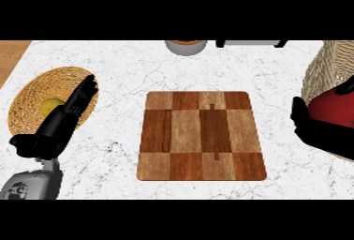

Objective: Pick the tomato from the cutting board and place it in the basket

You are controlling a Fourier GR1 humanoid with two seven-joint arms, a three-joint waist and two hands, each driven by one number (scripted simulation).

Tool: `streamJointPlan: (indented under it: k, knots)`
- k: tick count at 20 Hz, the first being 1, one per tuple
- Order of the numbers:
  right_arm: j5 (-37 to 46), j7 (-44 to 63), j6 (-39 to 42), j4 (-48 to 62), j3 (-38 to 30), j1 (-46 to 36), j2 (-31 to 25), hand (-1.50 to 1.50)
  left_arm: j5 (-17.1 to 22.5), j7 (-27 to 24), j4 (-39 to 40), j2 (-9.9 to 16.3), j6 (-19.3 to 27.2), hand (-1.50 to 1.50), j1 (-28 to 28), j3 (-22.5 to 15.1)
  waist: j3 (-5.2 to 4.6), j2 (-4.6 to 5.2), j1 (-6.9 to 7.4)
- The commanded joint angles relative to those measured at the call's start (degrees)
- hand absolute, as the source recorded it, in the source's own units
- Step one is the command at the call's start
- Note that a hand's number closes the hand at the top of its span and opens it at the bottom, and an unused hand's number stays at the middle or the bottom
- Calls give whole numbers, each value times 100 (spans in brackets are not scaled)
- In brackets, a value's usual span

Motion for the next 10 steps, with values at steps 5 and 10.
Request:
streamJointPlan:
  k: [5, 10]
  knots:
    - [-112, -452, -838, 1648, -1281, -1181, -698, 150, -198, -53, -80, -92, 87, 0, 36, -137, 2, 11, 30]
    - [-398, -984, -1165, 2716, -1939, -1498, -1367, 150, 123, -66, 46, 72, -140, 0, 14, 158, 1, 13, 34]
